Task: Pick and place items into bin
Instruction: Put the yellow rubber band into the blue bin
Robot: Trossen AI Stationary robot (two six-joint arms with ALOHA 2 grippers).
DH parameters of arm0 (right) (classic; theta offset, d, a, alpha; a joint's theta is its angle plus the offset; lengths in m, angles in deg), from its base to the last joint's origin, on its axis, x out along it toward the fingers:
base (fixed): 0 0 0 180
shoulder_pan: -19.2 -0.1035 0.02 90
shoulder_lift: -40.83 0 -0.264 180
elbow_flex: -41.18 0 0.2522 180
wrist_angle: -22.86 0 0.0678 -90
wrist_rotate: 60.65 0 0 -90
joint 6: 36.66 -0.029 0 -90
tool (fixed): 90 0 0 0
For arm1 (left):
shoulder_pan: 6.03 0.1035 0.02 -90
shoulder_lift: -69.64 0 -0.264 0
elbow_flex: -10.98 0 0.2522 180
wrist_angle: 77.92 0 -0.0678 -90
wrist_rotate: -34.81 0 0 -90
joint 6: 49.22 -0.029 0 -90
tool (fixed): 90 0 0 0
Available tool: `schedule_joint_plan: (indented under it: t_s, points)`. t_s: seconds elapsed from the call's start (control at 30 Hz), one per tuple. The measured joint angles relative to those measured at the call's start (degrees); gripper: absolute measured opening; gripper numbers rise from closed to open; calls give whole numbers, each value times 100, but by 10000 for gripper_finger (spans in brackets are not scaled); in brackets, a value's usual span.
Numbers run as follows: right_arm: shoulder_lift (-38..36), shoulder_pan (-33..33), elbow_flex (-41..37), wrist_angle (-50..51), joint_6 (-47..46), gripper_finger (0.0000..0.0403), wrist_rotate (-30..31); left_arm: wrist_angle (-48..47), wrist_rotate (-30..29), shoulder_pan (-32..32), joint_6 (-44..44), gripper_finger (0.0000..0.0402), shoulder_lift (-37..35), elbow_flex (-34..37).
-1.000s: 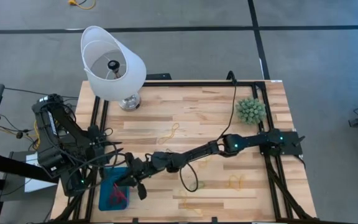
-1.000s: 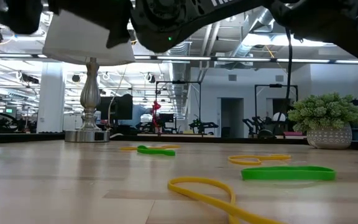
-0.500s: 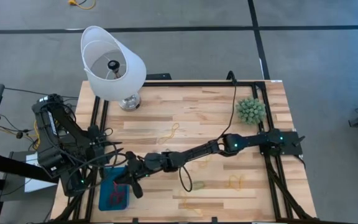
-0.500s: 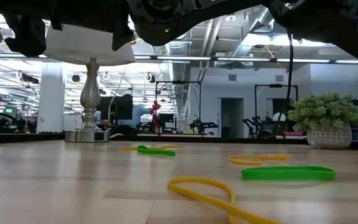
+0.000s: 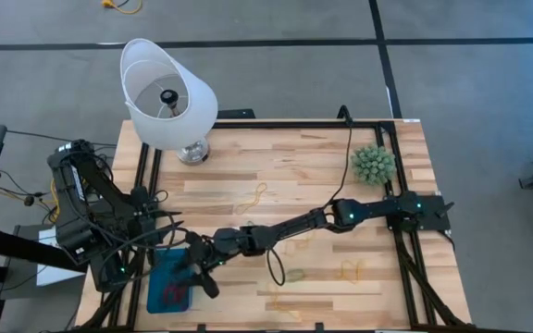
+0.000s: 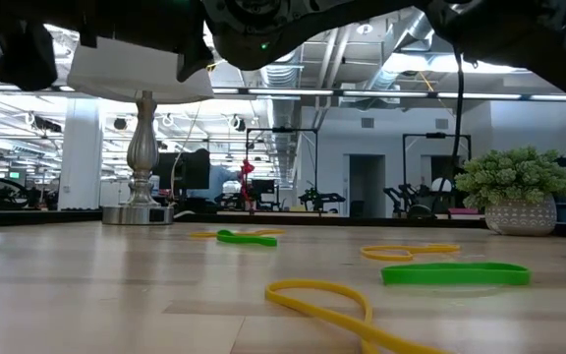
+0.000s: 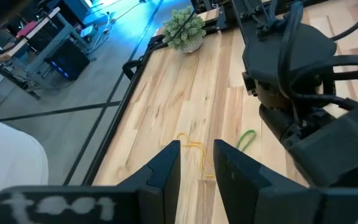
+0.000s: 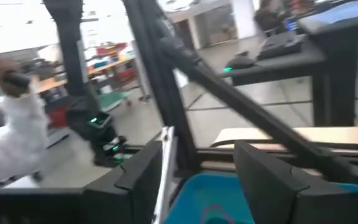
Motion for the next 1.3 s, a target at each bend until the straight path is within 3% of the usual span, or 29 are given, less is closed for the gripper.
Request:
schedule_joint_plan:
  t_s: [0.13,0.33,0.43,0.57,0.7,0.8,0.9,1.0,1.1,1.17,1.3]
  points:
    - [-30,-18,-3,48,-561,205,-565,-2,0,0,131,87,0,0]
    - [-655,323,-4,334,-1832,192,-3297,-2,387,6,724,87,2,0]
    - [-958,474,21,622,-2275,180,-4178,1,439,59,836,87,2,0]
    - [-1266,455,-11,1870,-2308,162,-4828,0,286,246,859,87,2,0]
    - [-2012,423,-6,4501,-1222,148,-5118,-1,345,493,640,87,2,0]
    - [-2631,469,15,6987,-67,137,-4419,0,345,689,548,87,2,0]
    - [-3150,484,-11,8992,627,126,-2661,-2,343,914,555,87,2,0]
    - [-3789,365,-7,10307,703,118,-632,-2,387,1120,900,87,2,0]
    - [-4337,21,-58,11286,351,113,1374,0,476,1326,1296,87,2,0]
    - [-4623,-270,-262,11371,-76,110,2504,-1,497,1469,1355,87,2,0]
    - [-5570,-690,-981,11340,-1048,107,2906,-2,619,1715,1259,87,0,0]
